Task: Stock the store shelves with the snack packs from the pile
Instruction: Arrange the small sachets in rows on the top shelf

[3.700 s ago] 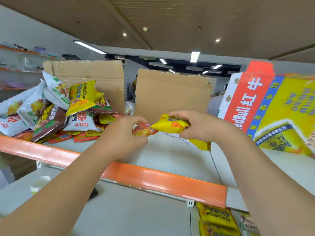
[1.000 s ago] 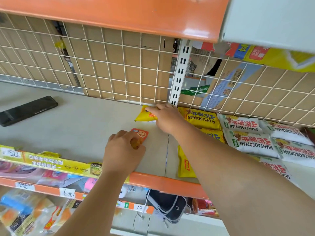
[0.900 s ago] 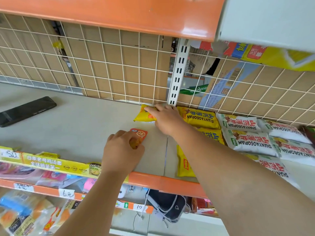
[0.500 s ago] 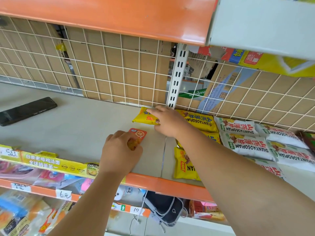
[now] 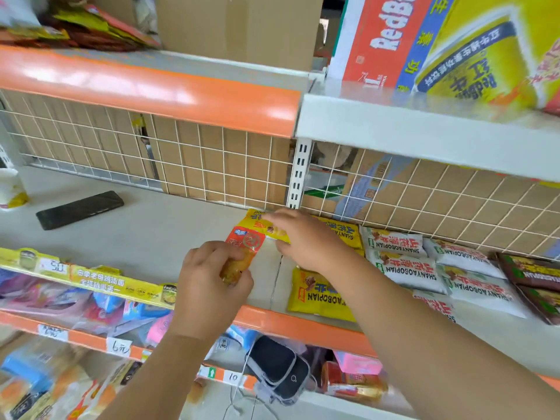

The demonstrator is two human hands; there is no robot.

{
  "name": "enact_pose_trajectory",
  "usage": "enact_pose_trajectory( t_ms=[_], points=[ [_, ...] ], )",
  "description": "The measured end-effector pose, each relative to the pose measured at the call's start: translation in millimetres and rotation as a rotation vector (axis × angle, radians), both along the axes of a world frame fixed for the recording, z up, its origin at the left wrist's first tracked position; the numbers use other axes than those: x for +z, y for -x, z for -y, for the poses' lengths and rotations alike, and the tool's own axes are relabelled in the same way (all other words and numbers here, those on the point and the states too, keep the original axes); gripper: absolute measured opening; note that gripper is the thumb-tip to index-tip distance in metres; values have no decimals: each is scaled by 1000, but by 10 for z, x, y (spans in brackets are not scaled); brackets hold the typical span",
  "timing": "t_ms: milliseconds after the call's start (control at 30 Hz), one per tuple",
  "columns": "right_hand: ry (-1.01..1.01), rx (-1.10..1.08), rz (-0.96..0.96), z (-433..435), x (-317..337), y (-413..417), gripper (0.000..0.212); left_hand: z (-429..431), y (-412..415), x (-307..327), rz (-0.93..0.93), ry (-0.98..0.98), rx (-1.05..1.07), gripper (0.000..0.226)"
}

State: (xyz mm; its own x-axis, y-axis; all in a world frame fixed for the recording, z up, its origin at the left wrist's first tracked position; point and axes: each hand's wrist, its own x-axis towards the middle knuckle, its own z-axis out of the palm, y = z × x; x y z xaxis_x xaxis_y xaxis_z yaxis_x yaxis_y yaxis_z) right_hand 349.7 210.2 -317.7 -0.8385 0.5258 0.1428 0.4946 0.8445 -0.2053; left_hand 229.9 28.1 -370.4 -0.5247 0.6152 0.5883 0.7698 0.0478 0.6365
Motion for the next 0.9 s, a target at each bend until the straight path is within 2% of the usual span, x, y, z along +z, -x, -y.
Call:
enact_pose_trajectory(
  t_ms=[233, 467, 533, 733, 900],
  points=[
    [-104, 73, -68, 635, 1014, -533, 46, 517, -355, 1157, -134, -177, -78, 28],
    [-129, 181, -132, 1275, 1976, -1141, 50, 899, -611, 2074, -316, -326, -213, 25],
    [-121, 186, -185, 1360, 2201, -1268, 45, 873, -649, 2261, -340, -350, -236, 25],
    [-301, 7, -311, 1297, 2701, -1580, 44, 504, -728, 2765, -386, -400, -275, 30],
    [-456, -183, -297, 1263, 2966, -2001, 59, 112, -930, 3141, -369, -426, -396, 30]
  ],
)
